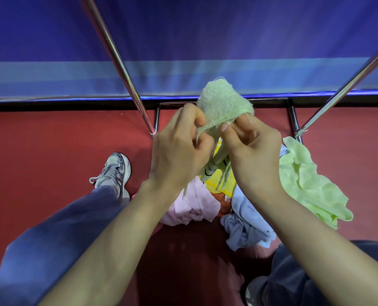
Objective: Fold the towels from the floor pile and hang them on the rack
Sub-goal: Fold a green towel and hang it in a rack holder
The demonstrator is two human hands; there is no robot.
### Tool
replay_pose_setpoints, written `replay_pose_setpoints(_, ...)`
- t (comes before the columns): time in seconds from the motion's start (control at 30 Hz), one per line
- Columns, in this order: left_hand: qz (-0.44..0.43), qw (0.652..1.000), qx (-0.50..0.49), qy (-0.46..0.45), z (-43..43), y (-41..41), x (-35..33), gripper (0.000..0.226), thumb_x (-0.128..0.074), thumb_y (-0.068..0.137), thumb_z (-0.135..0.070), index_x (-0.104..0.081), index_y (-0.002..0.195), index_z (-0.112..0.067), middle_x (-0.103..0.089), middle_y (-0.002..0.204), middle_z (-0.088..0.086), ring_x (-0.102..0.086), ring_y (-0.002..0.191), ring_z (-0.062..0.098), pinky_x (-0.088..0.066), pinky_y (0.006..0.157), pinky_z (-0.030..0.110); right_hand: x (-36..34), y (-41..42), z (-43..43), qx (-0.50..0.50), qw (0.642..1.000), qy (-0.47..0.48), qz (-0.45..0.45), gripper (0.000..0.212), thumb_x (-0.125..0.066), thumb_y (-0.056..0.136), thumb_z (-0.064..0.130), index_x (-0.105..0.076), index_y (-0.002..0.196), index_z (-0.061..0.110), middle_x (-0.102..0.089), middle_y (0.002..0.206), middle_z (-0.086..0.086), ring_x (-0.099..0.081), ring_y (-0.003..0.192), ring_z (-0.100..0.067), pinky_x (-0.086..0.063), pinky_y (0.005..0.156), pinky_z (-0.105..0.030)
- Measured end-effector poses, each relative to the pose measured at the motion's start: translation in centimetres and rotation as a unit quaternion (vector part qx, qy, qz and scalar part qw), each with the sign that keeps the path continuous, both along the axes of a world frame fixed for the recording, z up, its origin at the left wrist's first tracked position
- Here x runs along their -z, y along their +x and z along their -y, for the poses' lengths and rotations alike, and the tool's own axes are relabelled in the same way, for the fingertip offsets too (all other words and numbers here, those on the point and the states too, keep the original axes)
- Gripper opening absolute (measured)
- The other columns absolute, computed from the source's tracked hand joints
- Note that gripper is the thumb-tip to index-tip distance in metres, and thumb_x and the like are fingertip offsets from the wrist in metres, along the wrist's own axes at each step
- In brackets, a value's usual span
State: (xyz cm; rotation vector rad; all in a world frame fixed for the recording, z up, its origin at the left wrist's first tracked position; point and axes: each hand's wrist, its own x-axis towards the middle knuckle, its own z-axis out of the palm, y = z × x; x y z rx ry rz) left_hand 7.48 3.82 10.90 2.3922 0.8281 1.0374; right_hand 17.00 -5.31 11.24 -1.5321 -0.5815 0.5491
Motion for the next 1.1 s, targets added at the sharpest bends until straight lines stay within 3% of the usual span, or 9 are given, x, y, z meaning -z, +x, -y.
replay_pose_setpoints(0.1,-0.008,1.0,-0.002,0.013,-0.3,0.0,-0.2,0.021,-0.061,0.066,-0.001,-0.059,0.087,-0.005,-0.039,0.072,-0.012,-0.042,0.061,0.018,-0.043,0.054,0.041,-0.4,-0.2,0.0,0.007,1.0,0.019,-0.012,0.042,-0.06,0.087,0.016,-0.027,0.07,-0.004,-0.029,0.062,-0.027,-0.043,0.054,-0.053,-0.039,0.047,-0.059)
replay_pose_setpoints(0.3,-0.044,0.998,0.029,-0.029,0.0,0.0,1.0,0.026,-0.063,0.069,-0.003,-0.054,0.093,-0.007,-0.04,0.073,-0.012,-0.05,0.065,0.028,-0.047,0.055,0.044,-0.5,-0.6,-0.3,0.004,0.997,0.051,-0.049,0.045,-0.056,0.086,-0.003,-0.023,0.065,0.018,-0.016,0.062,-0.005,-0.017,0.064,-0.037,-0.038,0.058,-0.049)
replay_pose_setpoints(0.4,-0.054,0.997,0.013,-0.05,-0.6,-0.1,1.0,0.029,-0.065,0.069,-0.003,-0.052,0.093,-0.013,-0.043,0.069,-0.01,-0.048,0.062,0.023,-0.048,0.056,0.044,-1.0,-0.6,-0.3,0.008,0.991,0.077,-0.109,0.042,-0.052,0.091,-0.013,-0.025,0.065,0.006,-0.014,0.062,-0.02,-0.02,0.059,-0.044,-0.038,0.071,-0.043)
replay_pose_setpoints(0.5,-0.053,0.995,0.028,-0.075,-0.6,-0.1,1.2,0.03,-0.067,0.07,-0.003,-0.051,0.094,-0.014,-0.048,0.07,-0.007,-0.05,0.062,0.023,-0.05,0.056,0.043,-1.0,-0.5,-0.3,0.022,0.989,0.083,-0.122,0.045,-0.051,0.092,-0.014,-0.022,0.066,0.009,-0.013,0.063,-0.02,-0.021,0.058,-0.046,-0.041,0.071,-0.044)
replay_pose_setpoints(0.6,-0.053,0.992,0.063,-0.099,-0.5,-0.2,1.2,0.033,-0.071,0.075,-0.011,-0.05,0.099,-0.013,-0.057,0.076,-0.005,-0.058,0.066,0.024,-0.053,0.058,0.042,-1.1,-0.3,-0.4,0.023,0.991,0.073,-0.112,0.031,-0.052,0.088,-0.009,-0.03,0.067,-0.004,-0.023,0.063,-0.03,-0.031,0.059,-0.039,-0.053,0.07,-0.052)
replay_pose_setpoints(0.7,-0.048,0.992,0.073,-0.09,-0.1,-0.2,1.1,0.04,-0.074,0.08,-0.023,-0.049,0.109,-0.013,-0.063,0.087,-0.007,-0.065,0.072,0.024,-0.054,0.059,0.042,-1.6,-0.3,-0.6,0.037,0.986,0.088,-0.138,0.041,-0.044,0.086,-0.022,-0.029,0.066,0.011,-0.02,0.062,-0.016,-0.027,0.066,-0.026,-0.052,0.071,-0.042)
replay_pose_setpoints(0.83,-0.036,0.996,0.037,-0.077,0.3,0.1,1.3,0.039,-0.071,0.081,-0.024,-0.046,0.11,-0.018,-0.061,0.078,-0.006,-0.065,0.064,0.023,-0.053,0.055,0.042,-1.8,-0.5,-0.6,-0.002,0.981,0.12,-0.153,0.056,-0.035,0.081,-0.033,-0.024,0.07,0.021,-0.023,0.059,0.008,-0.024,0.059,-0.014,-0.04,0.063,-0.03)
replay_pose_setpoints(1.0,-0.048,0.993,0.0,-0.109,0.0,0.2,1.7,0.036,-0.068,0.082,-0.039,-0.049,0.106,-0.019,-0.063,0.08,-0.015,-0.067,0.074,0.018,-0.053,0.06,0.04,-2.1,-0.6,-0.4,-0.022,0.979,0.134,-0.154,0.055,-0.037,0.076,-0.036,-0.027,0.07,0.018,-0.03,0.061,0.007,-0.035,0.061,-0.017,-0.051,0.069,-0.026)
replay_pose_setpoints(1.1,-0.04,0.985,0.003,-0.167,-0.4,0.3,2.6,0.026,-0.06,0.083,-0.046,-0.054,0.097,-0.025,-0.069,0.082,-0.011,-0.069,0.073,0.016,-0.057,0.065,0.039,-2.4,-0.7,-0.4,-0.035,0.977,0.15,-0.146,0.047,-0.048,0.071,-0.026,-0.029,0.07,0.017,-0.034,0.061,0.01,-0.037,0.061,-0.015,-0.049,0.075,-0.035)
